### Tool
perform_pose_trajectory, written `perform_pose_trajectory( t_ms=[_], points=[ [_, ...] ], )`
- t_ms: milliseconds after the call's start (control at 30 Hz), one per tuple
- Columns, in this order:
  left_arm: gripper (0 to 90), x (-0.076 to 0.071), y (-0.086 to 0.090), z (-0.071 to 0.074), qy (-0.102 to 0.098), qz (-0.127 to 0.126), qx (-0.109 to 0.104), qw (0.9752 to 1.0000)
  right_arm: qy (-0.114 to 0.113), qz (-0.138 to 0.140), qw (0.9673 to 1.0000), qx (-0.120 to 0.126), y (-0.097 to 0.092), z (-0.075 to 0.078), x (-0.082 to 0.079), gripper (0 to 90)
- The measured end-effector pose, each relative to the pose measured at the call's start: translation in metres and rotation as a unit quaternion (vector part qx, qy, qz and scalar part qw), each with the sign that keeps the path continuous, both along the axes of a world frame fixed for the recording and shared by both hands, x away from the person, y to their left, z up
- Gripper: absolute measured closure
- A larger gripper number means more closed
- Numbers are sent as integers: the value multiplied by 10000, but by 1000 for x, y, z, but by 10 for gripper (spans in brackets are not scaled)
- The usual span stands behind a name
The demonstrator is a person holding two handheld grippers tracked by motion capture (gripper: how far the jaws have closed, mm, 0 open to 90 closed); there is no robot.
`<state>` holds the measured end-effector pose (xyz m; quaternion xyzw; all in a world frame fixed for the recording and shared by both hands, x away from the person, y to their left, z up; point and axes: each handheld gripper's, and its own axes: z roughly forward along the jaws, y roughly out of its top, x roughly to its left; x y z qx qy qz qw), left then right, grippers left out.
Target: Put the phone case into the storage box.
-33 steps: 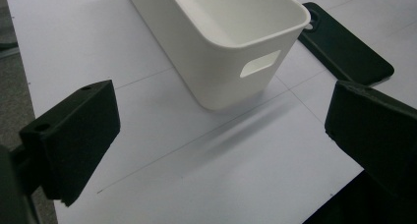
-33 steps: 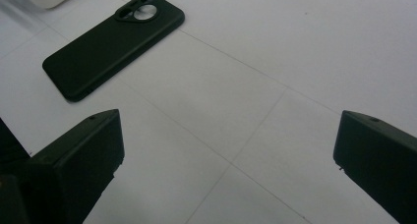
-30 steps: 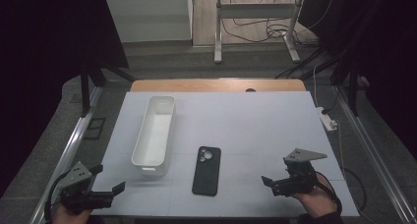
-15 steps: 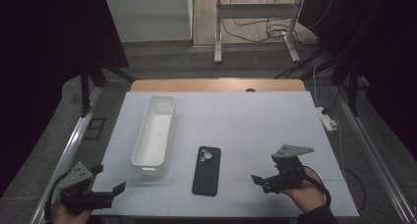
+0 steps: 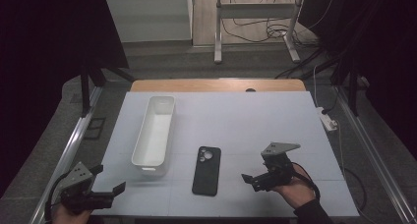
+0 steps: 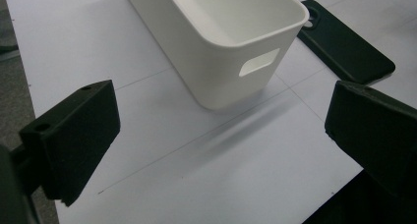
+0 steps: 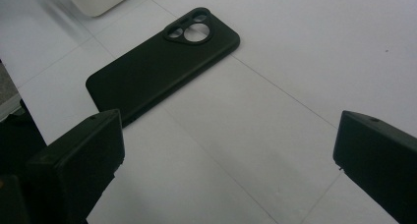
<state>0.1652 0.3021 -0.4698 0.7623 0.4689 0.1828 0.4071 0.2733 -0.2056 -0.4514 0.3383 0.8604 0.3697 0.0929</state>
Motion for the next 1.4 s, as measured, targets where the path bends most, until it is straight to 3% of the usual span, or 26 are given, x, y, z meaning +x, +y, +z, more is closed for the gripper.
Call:
perform_pose_trajectory(
  t_ms=[1000,1400],
  points=[
    [8,0,0,0,-15,-16,-6,10000,143,448,9986,-245,48,-8,11,0],
    [8,0,1,0,-17,-23,-12,10000,193,788,9953,-530,75,-15,17,0]
  ],
)
